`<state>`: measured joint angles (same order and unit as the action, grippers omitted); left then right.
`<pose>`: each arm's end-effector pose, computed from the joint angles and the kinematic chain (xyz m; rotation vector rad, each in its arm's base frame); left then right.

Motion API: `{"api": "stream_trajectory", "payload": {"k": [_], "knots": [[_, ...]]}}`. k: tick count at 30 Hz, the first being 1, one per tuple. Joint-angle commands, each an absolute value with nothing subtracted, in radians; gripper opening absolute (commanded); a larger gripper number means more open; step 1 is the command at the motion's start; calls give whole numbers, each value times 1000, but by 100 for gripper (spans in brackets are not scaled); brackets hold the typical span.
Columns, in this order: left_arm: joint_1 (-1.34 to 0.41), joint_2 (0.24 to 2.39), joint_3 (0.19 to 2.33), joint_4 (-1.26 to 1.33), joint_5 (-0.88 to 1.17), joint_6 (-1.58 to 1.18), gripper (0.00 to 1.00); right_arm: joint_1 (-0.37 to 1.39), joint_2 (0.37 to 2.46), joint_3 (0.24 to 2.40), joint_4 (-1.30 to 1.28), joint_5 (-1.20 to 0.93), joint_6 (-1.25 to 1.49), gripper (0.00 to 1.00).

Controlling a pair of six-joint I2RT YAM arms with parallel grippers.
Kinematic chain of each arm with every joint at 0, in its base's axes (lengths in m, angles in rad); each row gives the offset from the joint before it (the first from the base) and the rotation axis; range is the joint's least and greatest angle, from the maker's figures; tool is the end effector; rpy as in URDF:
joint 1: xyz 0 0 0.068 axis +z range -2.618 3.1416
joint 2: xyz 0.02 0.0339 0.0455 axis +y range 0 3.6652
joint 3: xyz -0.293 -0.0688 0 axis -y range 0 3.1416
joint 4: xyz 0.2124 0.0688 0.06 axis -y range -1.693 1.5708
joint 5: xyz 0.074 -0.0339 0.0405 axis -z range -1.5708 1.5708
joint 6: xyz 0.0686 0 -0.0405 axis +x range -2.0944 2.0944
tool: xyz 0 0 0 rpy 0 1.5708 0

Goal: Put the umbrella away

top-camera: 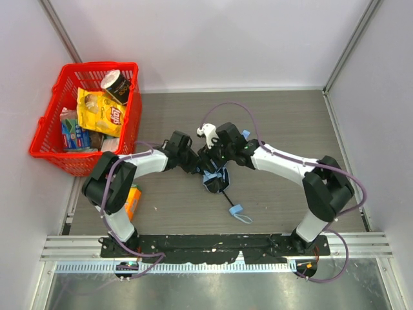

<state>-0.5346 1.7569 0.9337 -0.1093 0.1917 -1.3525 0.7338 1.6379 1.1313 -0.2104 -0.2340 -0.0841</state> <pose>0.2918 -0.1880 0.1730 -1.0238 2.5842 -0.9001 0.2571 0.2533 0.2628 -1.0431 2.0930 0.5991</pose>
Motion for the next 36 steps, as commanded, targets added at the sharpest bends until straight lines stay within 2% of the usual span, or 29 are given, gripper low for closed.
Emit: {"api": "stream_trajectory", "payload": {"k": [1,15,19,23,25,26,27,28,29,31,32,36], "knots": [[-532,1746,907,-285,187,-1339,0,747,1690,1157,-201,-190,-189,69],[-519,1778,936,-340,235,-1419,0,940,1773,997,-15,150,-169,69],[-517,1764,937,-360,247,-1423,0,1011,1844,1012,-26,436,-219,69],[-517,1758,928,-368,272,-1434,0,1038,1919,1035,-34,583,-264,66],[-517,1750,928,-377,268,-1428,0,1040,1951,1051,-49,612,-255,59],[-517,1746,927,-383,264,-1428,0,1039,1963,1055,-52,621,-252,52],[-517,1743,925,-385,262,-1431,0,1042,1968,1058,-52,636,-249,40],[-517,1741,925,-388,262,-1430,0,1042,1977,1058,-55,646,-247,34],[-517,1738,925,-393,262,-1430,0,1042,1985,1058,-55,652,-242,22],[-517,1732,925,-394,259,-1430,0,1042,1990,1049,-51,634,-223,7],[-517,1727,922,-387,255,-1428,0,1042,1991,1045,-49,617,-206,2],[-515,1680,899,-303,216,-1405,0,1037,1980,1003,-6,528,-146,1]]}}
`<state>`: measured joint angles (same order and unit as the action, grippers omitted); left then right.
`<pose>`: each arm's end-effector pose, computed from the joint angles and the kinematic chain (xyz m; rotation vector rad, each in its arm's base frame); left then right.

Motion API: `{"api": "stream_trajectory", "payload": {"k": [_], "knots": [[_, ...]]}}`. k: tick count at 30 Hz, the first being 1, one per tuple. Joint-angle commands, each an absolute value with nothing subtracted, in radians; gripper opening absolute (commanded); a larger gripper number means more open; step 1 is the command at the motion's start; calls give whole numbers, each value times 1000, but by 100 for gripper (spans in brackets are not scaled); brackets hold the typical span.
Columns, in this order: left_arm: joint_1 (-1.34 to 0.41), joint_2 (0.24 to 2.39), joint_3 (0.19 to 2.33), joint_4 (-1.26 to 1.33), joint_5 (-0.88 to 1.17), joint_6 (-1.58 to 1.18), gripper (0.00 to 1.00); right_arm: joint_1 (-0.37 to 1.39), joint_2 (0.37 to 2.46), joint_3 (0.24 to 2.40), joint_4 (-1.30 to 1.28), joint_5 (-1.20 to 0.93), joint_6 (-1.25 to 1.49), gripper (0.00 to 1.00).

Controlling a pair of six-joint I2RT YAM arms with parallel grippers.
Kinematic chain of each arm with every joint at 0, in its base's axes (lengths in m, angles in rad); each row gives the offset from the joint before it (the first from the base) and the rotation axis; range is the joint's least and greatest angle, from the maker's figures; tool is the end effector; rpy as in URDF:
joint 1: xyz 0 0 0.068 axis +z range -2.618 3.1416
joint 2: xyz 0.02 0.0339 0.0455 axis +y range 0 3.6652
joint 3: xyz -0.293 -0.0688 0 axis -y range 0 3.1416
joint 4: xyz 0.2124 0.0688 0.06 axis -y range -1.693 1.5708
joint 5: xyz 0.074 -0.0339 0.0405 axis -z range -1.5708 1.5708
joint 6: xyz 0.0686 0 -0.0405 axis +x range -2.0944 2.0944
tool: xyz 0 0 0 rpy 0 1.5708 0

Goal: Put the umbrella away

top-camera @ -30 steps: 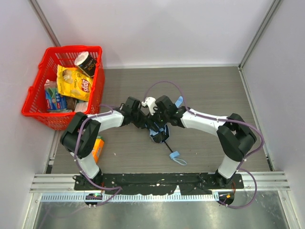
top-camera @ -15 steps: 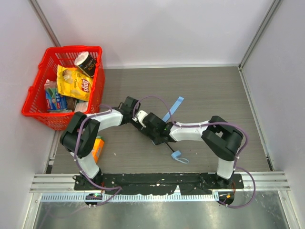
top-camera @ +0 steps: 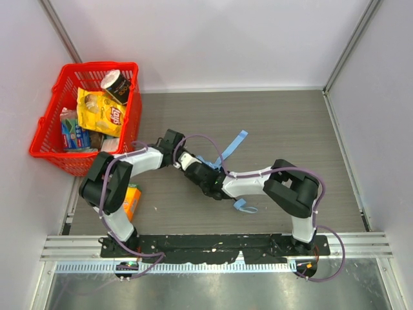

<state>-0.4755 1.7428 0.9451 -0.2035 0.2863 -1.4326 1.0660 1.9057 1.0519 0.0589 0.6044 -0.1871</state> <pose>0.2906 -0.1714 0.1743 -1.2244 2.6254 -0.9325 0.2239 0.3247 0.1764 -1.0586 1.9385 -0.2372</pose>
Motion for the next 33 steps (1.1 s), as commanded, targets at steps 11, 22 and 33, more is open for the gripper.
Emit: {"api": "stream_trajectory", "payload": {"k": [11,22,33], "knots": [[-485,1505,716,175,147,-1293,100,953,1876,810,244,206,-46,1],[-407,1434,523,502,169,-1289,100,731,1858,695,426,-373,139,1],[-472,1466,482,534,126,-1269,95,563,2080,742,650,-791,498,1]]}}
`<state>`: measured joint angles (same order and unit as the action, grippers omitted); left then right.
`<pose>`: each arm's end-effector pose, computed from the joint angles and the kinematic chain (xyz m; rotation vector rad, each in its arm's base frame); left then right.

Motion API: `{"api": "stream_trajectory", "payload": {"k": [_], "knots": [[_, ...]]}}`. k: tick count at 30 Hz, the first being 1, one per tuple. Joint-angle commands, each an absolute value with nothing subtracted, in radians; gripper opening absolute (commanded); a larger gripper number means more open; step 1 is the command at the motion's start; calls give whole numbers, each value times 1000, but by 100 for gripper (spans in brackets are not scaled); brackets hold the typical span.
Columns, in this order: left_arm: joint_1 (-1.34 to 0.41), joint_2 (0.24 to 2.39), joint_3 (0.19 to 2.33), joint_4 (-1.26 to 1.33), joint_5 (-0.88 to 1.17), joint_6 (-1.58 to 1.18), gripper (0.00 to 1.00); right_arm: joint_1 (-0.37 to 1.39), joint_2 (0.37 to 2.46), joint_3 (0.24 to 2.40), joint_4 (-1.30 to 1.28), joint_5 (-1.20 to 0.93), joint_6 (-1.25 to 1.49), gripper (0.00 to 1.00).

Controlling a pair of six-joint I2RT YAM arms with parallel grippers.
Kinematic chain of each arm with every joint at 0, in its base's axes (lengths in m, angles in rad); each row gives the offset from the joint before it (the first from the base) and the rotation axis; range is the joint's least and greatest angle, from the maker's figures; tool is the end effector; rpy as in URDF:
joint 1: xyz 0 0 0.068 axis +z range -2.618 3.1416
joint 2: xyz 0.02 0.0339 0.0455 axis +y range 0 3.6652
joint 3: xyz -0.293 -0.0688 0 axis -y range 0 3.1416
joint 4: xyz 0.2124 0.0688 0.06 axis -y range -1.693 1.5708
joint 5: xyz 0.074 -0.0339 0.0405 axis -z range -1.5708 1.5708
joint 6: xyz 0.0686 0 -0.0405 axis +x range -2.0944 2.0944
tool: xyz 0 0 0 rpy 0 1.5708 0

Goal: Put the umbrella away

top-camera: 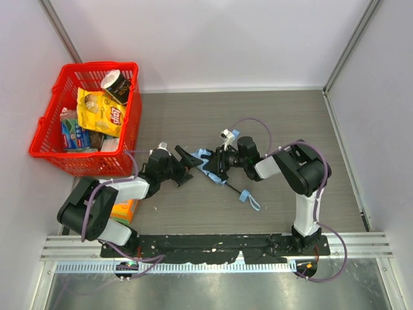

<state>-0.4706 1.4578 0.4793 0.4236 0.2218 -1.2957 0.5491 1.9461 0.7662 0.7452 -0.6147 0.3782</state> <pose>0.2383 -0.1382 0.1877 -0.8213 2.2455 -1.1952 0.3050 0.2330 0.1578 -0.5992 2.0429 1.1879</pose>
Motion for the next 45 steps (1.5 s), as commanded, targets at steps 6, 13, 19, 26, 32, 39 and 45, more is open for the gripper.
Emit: {"api": "stream_trajectory", "payload": {"k": [6,13,19,26,32,39,45], "knots": [[-482,1601,535,609,138,-1285,70,517,2172,772,770,-908,661,1],[-497,1609,494,595,78,-1304,76,477,2244,753,1082,-969,958,1],[-497,1706,520,630,101,-1370,81,479,2322,736,1465,-999,1241,1],[-520,1772,583,643,87,-1347,71,480,2326,738,1471,-1020,1258,1],[-549,1847,597,745,101,-1361,61,488,2283,745,1369,-1028,1187,1],[-554,1899,525,992,84,-1382,21,494,2258,756,1246,-1034,1094,1],[-554,1904,500,1112,83,-1385,0,506,2182,782,994,-985,947,1]]}}
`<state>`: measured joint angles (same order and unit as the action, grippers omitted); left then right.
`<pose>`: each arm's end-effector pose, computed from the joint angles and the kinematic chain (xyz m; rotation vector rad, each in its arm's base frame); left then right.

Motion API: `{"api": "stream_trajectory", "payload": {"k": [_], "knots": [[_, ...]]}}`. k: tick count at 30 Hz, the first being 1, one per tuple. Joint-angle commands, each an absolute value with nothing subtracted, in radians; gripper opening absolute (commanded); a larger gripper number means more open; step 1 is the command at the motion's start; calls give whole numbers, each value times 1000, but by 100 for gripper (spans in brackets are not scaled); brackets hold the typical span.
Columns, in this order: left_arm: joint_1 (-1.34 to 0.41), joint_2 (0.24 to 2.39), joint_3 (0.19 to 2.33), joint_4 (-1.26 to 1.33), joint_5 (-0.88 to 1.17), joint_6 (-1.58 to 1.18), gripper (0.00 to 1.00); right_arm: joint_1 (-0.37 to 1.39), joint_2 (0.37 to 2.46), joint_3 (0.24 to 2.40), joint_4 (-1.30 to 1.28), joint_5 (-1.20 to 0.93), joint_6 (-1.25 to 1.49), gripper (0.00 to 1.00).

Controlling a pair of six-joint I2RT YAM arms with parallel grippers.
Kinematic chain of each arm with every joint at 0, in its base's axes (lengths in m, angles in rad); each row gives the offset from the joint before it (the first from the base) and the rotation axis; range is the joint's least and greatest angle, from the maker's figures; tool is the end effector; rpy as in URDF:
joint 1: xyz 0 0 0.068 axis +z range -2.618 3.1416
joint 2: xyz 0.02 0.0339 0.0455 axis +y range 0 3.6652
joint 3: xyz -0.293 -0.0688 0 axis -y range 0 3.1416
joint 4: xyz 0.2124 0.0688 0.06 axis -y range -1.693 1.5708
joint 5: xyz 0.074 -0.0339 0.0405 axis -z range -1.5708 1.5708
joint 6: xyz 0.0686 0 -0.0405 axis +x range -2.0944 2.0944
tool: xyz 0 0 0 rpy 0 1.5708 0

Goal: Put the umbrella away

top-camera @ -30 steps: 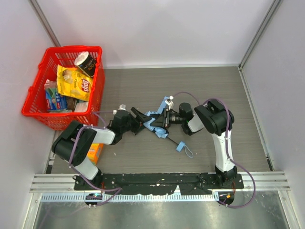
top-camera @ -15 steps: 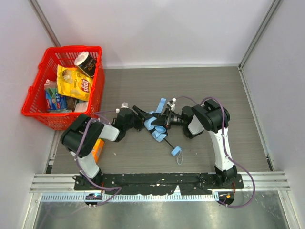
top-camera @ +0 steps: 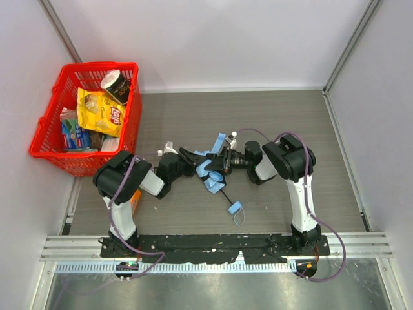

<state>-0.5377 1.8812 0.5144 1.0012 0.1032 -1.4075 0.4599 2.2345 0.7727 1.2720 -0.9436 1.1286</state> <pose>0.2919 -0.1823 0.1458 -0.8568 2.0300 -1.3159 0.3297 0.2253 0.1181 -0.1384 2.1393 1.8706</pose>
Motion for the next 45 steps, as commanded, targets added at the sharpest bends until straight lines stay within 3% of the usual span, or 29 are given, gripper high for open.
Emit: {"api": "stream_trajectory", "payload": {"k": [1,3,5,10,16,29,36,45], "knots": [[-554,1902,494,1132,84,-1384,0,505,2166,791,932,-959,854,1],[-554,1893,473,1178,75,-1379,0,505,2120,813,734,-904,738,2],[-554,1888,451,1203,66,-1385,0,505,2089,833,599,-859,657,8],[-555,1881,411,1236,43,-1381,0,506,1982,890,254,-671,476,35],[-555,1861,373,1239,17,-1381,0,506,1856,923,89,-486,353,56],[-560,1881,331,1249,9,-1404,0,511,1651,959,48,-436,247,64],[-566,1865,331,1235,-20,-1437,0,557,1640,966,41,-439,193,68],[-575,1819,350,1077,-34,-1512,0,773,1594,974,6,-68,49,70]]}}
